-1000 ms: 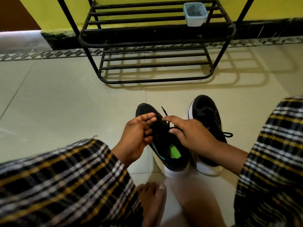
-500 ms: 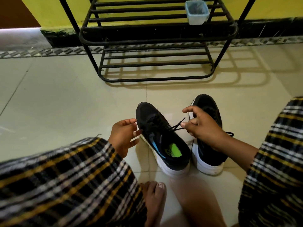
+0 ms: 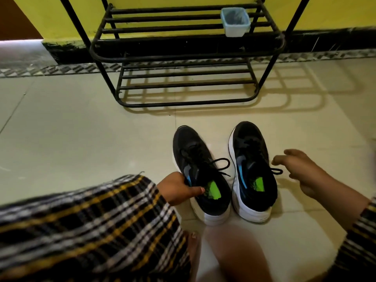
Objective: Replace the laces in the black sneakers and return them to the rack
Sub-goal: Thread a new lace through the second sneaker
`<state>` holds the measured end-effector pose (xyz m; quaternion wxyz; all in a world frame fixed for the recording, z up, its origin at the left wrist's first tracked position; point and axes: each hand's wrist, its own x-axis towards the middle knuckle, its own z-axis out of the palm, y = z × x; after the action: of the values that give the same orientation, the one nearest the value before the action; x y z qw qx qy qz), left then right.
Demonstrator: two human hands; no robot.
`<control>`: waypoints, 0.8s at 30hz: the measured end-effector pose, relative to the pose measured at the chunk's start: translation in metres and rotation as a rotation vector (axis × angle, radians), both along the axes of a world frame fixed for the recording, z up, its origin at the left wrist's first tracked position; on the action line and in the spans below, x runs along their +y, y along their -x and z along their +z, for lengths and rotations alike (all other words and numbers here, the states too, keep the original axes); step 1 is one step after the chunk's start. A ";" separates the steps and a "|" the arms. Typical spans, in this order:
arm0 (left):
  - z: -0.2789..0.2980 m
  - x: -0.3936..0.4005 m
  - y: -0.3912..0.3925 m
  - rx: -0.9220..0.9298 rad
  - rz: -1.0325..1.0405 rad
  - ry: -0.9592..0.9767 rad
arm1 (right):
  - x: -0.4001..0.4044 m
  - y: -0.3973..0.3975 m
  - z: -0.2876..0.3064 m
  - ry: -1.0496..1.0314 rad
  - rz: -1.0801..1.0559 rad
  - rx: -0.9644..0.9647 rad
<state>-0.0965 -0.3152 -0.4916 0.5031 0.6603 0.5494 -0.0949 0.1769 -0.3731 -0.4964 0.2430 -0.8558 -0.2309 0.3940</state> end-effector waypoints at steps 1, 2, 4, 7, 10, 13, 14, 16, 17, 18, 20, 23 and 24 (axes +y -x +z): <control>-0.002 0.001 -0.002 0.017 -0.002 -0.025 | -0.004 0.001 0.002 0.050 0.045 0.064; -0.005 0.003 -0.005 0.023 -0.001 -0.048 | -0.007 0.001 0.004 0.103 0.089 0.134; -0.010 0.004 -0.010 0.001 0.000 -0.076 | -0.013 0.004 0.001 0.182 0.160 0.258; -0.015 -0.002 -0.014 -0.081 0.056 -0.052 | -0.018 0.015 -0.001 0.164 0.236 0.350; -0.020 -0.012 -0.012 -0.247 0.217 0.009 | -0.021 0.018 -0.002 0.058 0.192 0.408; -0.024 -0.024 -0.010 -0.387 0.392 0.027 | -0.025 0.015 -0.005 0.020 0.191 0.404; -0.024 -0.027 -0.011 -0.420 0.448 0.038 | -0.025 0.015 -0.005 0.011 0.182 0.419; -0.025 -0.029 -0.014 -0.450 0.503 0.066 | -0.024 0.016 -0.004 0.004 0.165 0.437; -0.026 -0.029 -0.015 -0.441 0.494 0.068 | -0.023 0.017 -0.004 0.011 0.176 0.446; -0.025 -0.028 -0.016 -0.426 0.474 0.068 | -0.023 0.017 -0.004 0.026 0.192 0.450; -0.025 -0.025 -0.016 -0.406 0.464 0.067 | -0.021 0.014 -0.001 0.046 0.226 0.422; -0.027 -0.022 -0.014 -0.399 0.481 0.075 | -0.018 0.012 -0.004 0.080 0.256 0.345; -0.027 -0.022 -0.014 -0.400 0.475 0.079 | -0.018 0.014 -0.005 0.079 0.250 0.337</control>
<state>-0.0824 -0.3376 -0.5187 0.6346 0.4989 0.5744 0.1355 0.1631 -0.3907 -0.5011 0.1939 -0.7513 -0.2756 0.5674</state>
